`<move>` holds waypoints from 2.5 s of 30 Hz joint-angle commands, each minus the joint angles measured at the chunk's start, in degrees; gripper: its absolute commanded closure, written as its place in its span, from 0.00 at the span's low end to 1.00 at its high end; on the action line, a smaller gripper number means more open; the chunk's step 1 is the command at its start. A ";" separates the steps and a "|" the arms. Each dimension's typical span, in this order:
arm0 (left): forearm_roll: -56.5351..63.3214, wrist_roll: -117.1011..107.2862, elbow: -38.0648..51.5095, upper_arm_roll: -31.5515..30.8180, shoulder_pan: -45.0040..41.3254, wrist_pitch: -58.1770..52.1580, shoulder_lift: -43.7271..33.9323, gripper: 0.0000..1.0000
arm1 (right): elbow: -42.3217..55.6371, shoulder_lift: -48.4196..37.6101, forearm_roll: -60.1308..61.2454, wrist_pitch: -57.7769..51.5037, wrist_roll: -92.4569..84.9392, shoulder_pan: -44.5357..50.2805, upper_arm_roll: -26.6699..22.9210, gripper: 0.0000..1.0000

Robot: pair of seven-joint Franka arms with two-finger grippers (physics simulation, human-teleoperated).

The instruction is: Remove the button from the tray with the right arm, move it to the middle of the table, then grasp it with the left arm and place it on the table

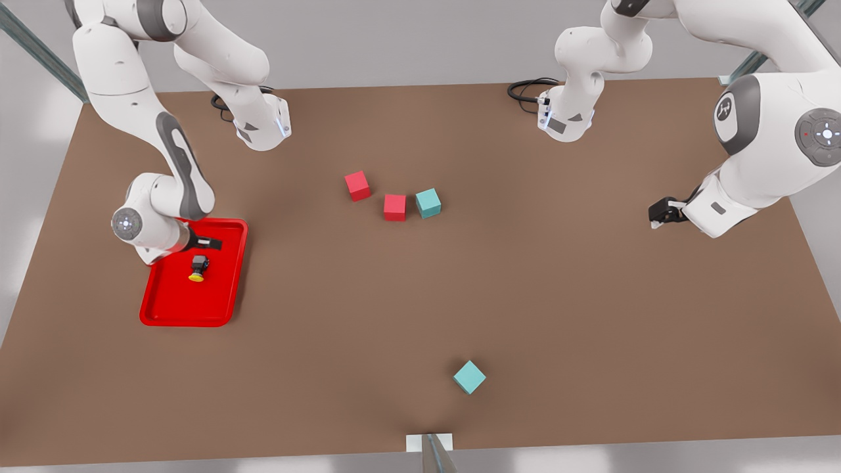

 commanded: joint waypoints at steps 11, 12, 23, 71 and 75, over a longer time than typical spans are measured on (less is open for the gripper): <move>0.03 0.14 0.03 0.00 0.21 -0.01 0.10 0.00 | 0.14 4.44 0.03 16.81 -3.90 -1.65 0.00 0.00; 0.03 0.23 0.03 0.00 0.21 0.07 0.10 0.00 | 0.14 4.70 0.03 16.72 -3.72 -1.74 0.00 0.00; 0.03 0.23 0.03 0.00 0.30 -0.01 0.45 0.00 | 0.58 6.90 0.20 16.45 -3.64 -1.56 0.00 0.17; 0.03 0.31 0.03 0.00 0.21 0.16 0.89 0.00 | 87.24 52.26 6.88 -24.24 75.64 56.53 2.55 0.00; 0.12 -5.04 0.03 -1.76 -0.40 0.16 3.17 0.00 | 86.63 41.10 6.62 -27.84 65.72 53.64 2.46 0.00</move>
